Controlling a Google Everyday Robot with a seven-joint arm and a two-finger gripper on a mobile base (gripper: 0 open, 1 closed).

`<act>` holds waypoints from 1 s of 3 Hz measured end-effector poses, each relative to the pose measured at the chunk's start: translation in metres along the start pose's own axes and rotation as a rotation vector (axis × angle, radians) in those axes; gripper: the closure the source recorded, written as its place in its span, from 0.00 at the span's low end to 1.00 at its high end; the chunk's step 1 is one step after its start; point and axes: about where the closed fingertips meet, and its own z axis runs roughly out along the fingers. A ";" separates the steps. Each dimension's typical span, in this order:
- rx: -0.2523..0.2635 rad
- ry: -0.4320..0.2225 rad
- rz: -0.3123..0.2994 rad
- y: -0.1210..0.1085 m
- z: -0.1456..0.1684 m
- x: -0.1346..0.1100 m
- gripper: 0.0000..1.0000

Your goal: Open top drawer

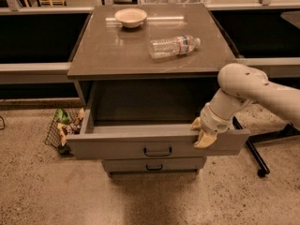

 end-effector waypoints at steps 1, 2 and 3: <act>0.000 0.000 0.000 0.000 0.000 0.000 0.75; 0.000 0.000 0.000 0.000 0.000 0.000 0.52; 0.000 0.000 0.000 0.000 0.000 0.000 0.28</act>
Offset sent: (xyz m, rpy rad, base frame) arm 0.0000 0.0000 0.0000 0.0000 0.0000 0.0000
